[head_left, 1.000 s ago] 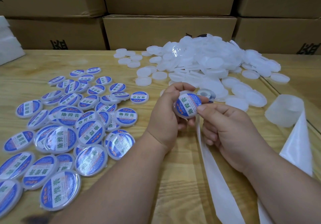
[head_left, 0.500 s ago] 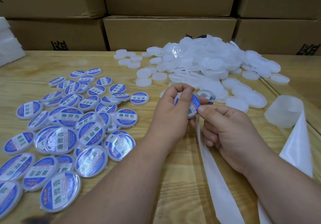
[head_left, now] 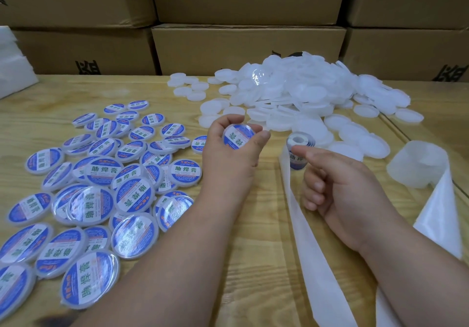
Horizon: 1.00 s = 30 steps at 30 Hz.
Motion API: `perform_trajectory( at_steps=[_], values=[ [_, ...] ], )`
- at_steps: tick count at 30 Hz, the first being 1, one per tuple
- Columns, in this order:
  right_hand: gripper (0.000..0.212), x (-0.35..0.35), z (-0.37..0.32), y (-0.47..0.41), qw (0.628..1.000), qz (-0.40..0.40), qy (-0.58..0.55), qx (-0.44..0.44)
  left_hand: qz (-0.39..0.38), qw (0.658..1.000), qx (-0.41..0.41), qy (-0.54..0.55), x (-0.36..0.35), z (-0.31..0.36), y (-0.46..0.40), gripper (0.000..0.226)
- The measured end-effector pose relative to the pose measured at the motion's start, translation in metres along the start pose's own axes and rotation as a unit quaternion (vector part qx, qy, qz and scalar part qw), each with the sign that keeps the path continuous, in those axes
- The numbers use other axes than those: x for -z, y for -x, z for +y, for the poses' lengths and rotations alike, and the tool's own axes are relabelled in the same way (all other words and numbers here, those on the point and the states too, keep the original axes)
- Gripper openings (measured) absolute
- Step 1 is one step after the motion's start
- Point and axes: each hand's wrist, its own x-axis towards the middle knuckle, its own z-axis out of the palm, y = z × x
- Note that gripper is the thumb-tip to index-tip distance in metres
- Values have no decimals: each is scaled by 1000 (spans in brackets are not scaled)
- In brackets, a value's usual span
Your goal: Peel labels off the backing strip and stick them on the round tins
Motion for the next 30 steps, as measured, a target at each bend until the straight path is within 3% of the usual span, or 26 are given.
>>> perform_trajectory(
  at_steps=[5,10,13,16,19,22,26,30],
  values=[
    [22,-1,1,0,1000,2,4,6,-41,998,13,-45,-2,7,8,12],
    [22,-3,1,0,1000,1,0,5,-119,980,-20,-159,15,27,27,23],
    [21,-3,1,0,1000,1,-2,2,-18,961,-21,-276,44,50,18,11],
    [22,-2,1,0,1000,-1,-5,2,58,942,-3,-331,83,71,11,26],
    [24,0,2,-1,1000,-6,1,3,67,900,8,-430,101,81,9,17],
    [26,1,3,-2,1000,-10,4,3,65,852,24,-519,106,82,3,37],
    [26,2,4,-3,1000,-13,9,6,76,849,50,-520,109,82,0,21],
    [25,3,5,-3,1000,-12,12,9,85,842,79,-527,110,79,-1,34]
  ],
)
